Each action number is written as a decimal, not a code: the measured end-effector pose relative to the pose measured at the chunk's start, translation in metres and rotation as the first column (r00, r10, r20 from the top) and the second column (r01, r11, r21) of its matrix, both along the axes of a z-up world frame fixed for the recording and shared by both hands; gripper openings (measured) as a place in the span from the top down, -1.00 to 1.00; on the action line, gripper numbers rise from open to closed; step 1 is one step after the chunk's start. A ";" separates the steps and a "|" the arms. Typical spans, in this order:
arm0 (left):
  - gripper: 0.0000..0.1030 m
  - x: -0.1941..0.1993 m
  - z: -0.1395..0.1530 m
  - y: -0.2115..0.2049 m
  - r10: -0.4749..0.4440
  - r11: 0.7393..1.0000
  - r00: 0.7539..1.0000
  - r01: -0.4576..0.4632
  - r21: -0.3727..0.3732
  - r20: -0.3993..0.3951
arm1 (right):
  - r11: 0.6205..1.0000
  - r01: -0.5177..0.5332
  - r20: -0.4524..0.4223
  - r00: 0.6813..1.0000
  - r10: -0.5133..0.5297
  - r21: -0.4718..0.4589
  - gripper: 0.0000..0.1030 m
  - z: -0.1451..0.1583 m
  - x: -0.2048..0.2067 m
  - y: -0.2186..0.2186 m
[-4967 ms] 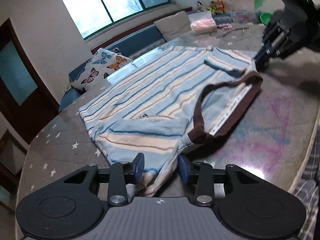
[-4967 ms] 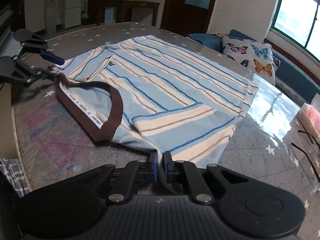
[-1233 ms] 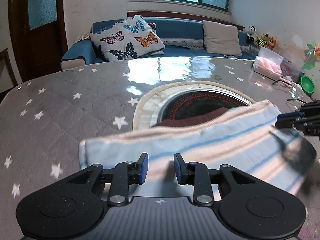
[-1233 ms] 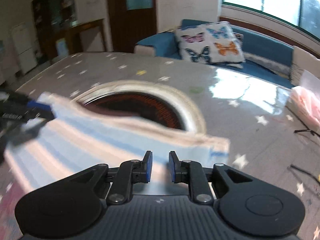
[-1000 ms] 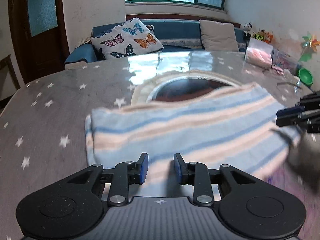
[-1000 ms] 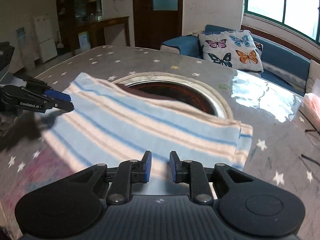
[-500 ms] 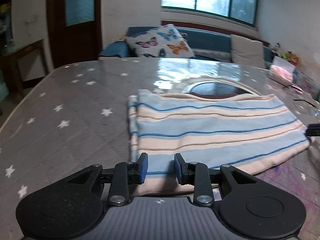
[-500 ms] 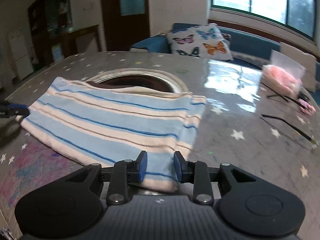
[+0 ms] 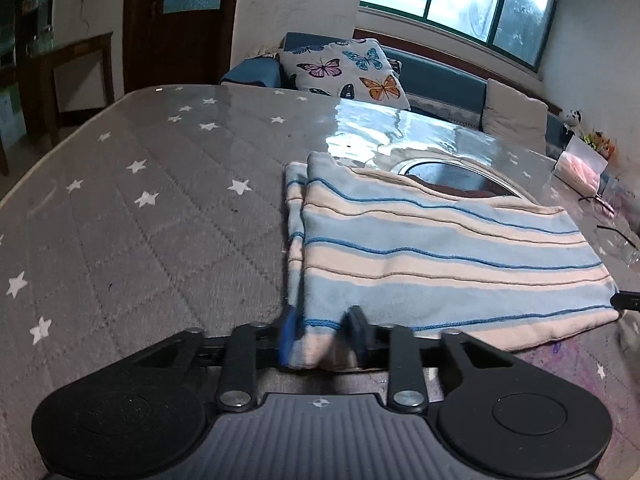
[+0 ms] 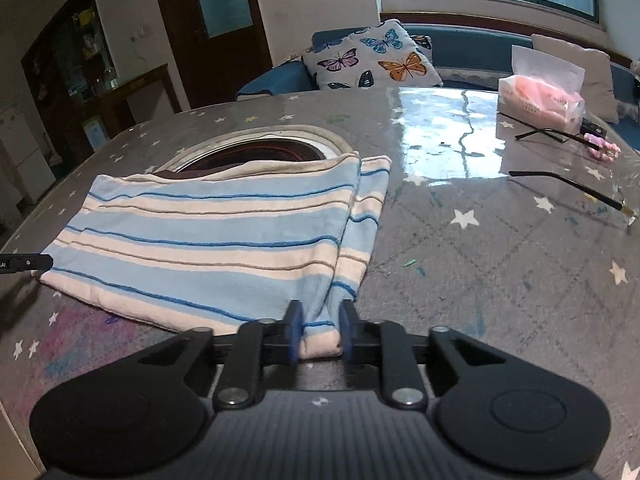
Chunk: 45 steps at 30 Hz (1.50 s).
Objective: Fold clothes
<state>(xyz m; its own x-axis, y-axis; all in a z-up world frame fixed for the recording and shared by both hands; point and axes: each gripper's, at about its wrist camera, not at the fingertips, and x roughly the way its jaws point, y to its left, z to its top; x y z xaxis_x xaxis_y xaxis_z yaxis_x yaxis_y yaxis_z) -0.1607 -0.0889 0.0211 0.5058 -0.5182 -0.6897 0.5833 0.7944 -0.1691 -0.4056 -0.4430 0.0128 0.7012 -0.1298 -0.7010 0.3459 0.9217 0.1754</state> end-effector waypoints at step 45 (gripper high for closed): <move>0.57 0.013 0.015 -0.037 -0.125 0.992 0.992 0.125 -0.013 0.021 | 0.993 -0.054 -0.016 0.998 0.053 -0.109 0.68 0.011 0.064 -0.014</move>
